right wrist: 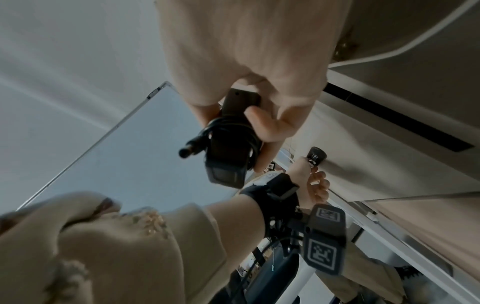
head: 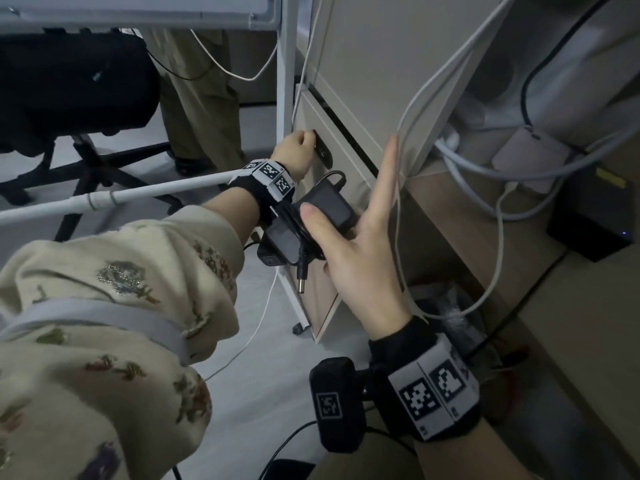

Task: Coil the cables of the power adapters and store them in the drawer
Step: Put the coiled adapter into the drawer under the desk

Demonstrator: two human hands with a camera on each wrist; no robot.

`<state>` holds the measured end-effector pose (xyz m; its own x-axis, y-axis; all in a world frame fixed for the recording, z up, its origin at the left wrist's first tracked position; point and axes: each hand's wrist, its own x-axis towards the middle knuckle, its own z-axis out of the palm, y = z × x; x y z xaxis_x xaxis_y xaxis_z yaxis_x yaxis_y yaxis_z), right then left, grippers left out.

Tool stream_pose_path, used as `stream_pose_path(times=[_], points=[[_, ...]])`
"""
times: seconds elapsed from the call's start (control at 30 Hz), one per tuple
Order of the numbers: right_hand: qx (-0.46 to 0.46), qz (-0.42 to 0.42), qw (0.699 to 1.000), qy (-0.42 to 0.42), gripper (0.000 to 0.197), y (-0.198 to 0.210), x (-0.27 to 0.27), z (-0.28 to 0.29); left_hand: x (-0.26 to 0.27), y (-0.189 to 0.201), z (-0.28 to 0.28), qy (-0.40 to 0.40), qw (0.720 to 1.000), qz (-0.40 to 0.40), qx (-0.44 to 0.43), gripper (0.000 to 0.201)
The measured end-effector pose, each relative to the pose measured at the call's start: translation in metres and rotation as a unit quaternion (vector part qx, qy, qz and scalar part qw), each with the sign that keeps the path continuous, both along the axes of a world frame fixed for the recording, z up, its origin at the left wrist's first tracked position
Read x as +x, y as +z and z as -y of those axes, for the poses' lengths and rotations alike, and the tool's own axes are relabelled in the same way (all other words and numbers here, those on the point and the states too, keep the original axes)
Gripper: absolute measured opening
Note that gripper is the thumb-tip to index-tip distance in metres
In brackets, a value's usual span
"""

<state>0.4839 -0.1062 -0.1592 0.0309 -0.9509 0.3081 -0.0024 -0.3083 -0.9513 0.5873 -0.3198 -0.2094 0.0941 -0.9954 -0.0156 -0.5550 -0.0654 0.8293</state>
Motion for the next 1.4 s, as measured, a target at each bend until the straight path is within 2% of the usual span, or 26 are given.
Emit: stream_pose_path(times=[0.1,0.2,0.33,0.43,0.67,0.87,0.97,1.07,1.17,1.3,1.4], points=[[-0.011,0.006,1.0,0.011,0.094,-0.005,0.003,-0.009,0.001,0.002,-0.003,-0.009,1.0,-0.013,0.007,0.039],[-0.015,-0.012,1.0,0.022,0.082,-0.006,0.004,-0.012,0.004,0.006,-0.007,-0.014,0.999,-0.023,0.022,0.047],[0.047,-0.005,0.998,0.033,0.065,-0.006,0.002,-0.008,0.009,0.01,-0.007,-0.024,0.998,-0.042,0.039,0.045],[0.094,0.003,0.995,0.029,0.064,-0.007,-0.001,-0.006,0.011,0.012,-0.01,-0.017,0.998,-0.04,0.05,0.045],[0.102,0.0,0.995,-0.011,0.067,-0.008,-0.006,0.005,0.021,0.0,-0.006,-0.007,1.0,-0.015,0.024,0.034],[0.111,-0.012,0.994,0.002,0.065,-0.011,-0.01,0.011,0.025,-0.016,0.007,0.0,0.997,-0.067,-0.026,0.025],[0.108,-0.001,0.994,0.0,0.064,-0.013,-0.011,0.017,0.029,-0.019,0.012,-0.002,0.998,-0.066,0.002,0.039],[0.097,0.011,0.995,0.0,0.063,-0.014,-0.012,0.022,0.034,-0.024,0.021,-0.037,0.997,-0.064,0.02,0.071],[0.097,0.024,0.995,0.003,0.061,-0.017,-0.014,0.026,0.037,-0.027,0.028,-0.045,0.996,-0.061,0.036,0.058],[0.099,0.031,0.995,0.008,0.062,-0.021,-0.015,0.03,0.042,-0.026,0.035,-0.061,0.992,-0.079,0.073,0.071],[0.096,0.032,0.995,0.008,0.062,-0.024,-0.016,0.031,0.044,-0.025,0.04,-0.076,0.989,-0.085,0.09,0.072]])
